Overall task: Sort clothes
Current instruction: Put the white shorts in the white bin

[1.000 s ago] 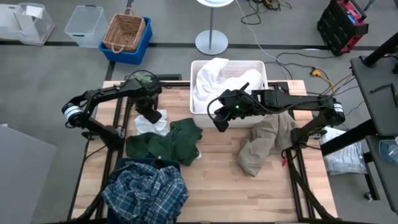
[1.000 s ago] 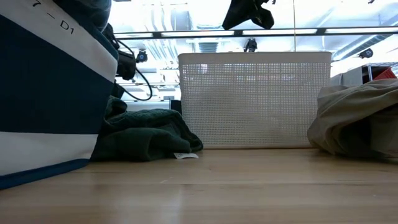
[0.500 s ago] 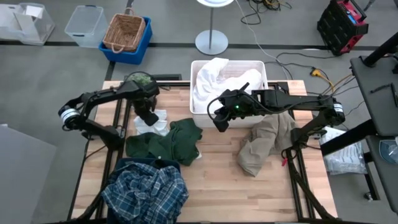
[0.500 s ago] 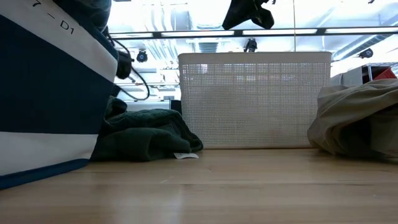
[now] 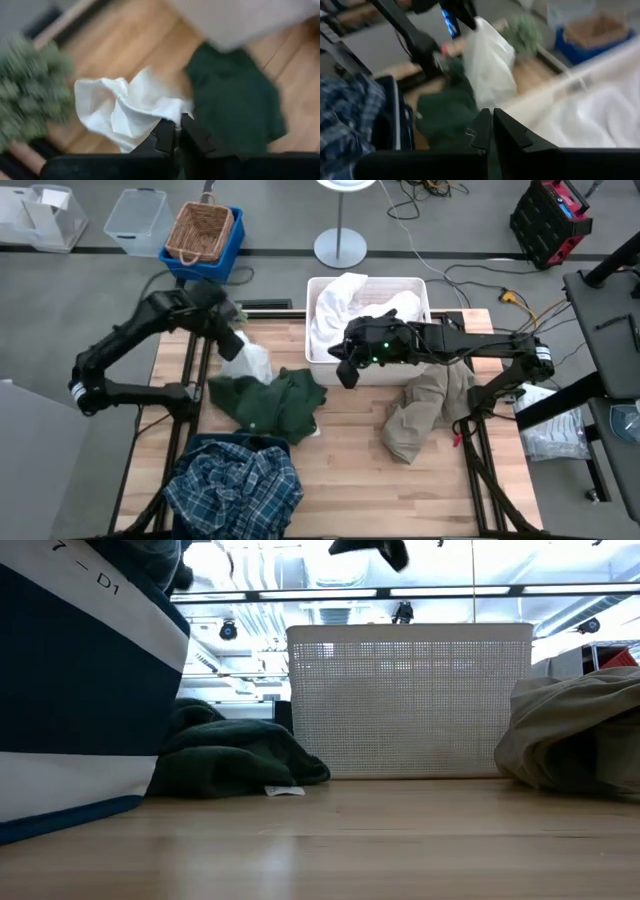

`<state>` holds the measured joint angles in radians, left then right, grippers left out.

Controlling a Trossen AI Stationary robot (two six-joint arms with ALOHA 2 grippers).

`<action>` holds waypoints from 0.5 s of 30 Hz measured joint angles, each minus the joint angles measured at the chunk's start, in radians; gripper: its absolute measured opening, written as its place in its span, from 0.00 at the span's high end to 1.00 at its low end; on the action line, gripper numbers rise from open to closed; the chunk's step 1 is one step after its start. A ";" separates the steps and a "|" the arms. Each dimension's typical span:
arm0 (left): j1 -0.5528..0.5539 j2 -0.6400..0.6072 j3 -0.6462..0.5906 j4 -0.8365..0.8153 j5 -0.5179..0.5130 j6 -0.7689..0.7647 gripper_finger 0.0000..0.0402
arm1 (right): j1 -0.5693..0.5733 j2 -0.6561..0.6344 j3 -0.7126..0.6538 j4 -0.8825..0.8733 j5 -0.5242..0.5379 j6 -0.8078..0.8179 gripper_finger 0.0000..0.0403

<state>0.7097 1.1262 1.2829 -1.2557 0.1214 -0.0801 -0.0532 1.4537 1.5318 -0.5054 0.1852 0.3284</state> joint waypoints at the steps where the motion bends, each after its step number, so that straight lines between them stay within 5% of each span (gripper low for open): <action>1: -0.007 -0.005 0.038 0.000 -0.001 -0.003 1.00 | 0.000 0.001 0.000 0.038 0.000 -0.028 0.97; 7: -0.050 -0.016 0.259 0.004 -0.005 -0.005 1.00 | 0.000 0.015 0.000 0.251 0.000 -0.131 0.92; 15: -0.119 0.018 0.496 0.065 -0.006 -0.045 1.00 | 0.000 0.064 0.000 0.443 0.001 -0.217 0.68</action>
<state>0.5904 1.1446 1.7794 -1.1907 0.1150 -0.1252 -0.0528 1.5178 1.5314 -0.0619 0.1860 0.1114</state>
